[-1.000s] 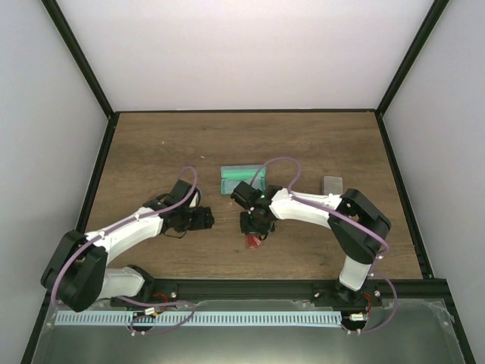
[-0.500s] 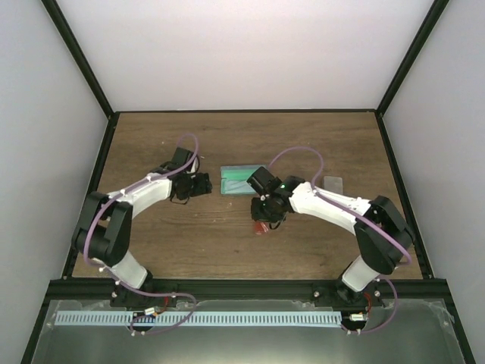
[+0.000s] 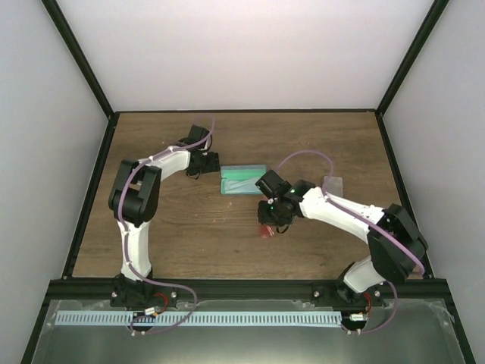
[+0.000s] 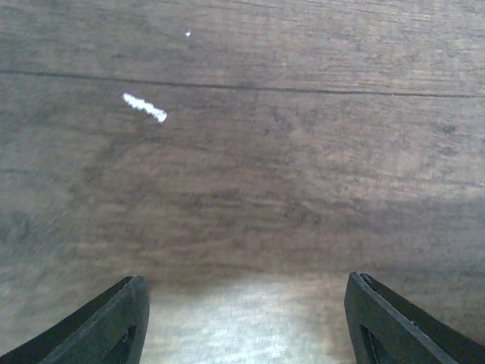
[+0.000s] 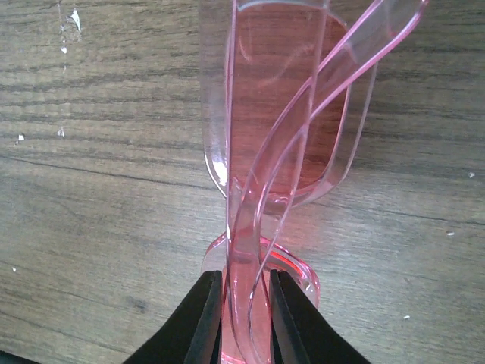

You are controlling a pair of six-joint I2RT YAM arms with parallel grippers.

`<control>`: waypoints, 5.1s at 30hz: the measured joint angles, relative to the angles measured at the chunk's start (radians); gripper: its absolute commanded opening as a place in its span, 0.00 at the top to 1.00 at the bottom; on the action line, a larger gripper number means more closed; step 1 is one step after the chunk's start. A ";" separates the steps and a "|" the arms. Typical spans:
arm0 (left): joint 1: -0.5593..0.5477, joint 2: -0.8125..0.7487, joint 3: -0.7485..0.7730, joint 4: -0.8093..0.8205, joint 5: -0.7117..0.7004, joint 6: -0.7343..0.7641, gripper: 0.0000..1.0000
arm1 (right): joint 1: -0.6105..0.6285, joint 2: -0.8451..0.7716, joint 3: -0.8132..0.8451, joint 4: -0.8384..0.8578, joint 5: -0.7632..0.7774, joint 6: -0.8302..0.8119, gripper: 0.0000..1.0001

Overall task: Organize the sunglasses
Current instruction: Pick up the sunglasses from the center of the board, then place the sunglasses in the sunglasses case.

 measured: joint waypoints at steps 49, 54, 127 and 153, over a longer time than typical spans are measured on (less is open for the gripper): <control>-0.095 -0.310 -0.390 0.019 0.111 -0.095 0.25 | -0.145 0.204 0.202 0.124 0.045 0.209 0.84; -0.095 -0.361 -0.388 -0.011 0.121 -0.090 0.24 | -0.145 0.230 0.208 0.134 0.051 0.328 0.85; -0.095 -0.536 -0.529 0.016 0.118 -0.137 0.21 | -0.138 0.257 0.112 0.432 -0.327 -0.121 0.83; -0.095 -0.560 -0.599 0.056 0.085 -0.199 0.21 | -0.180 0.371 0.171 0.387 -0.306 -0.240 0.81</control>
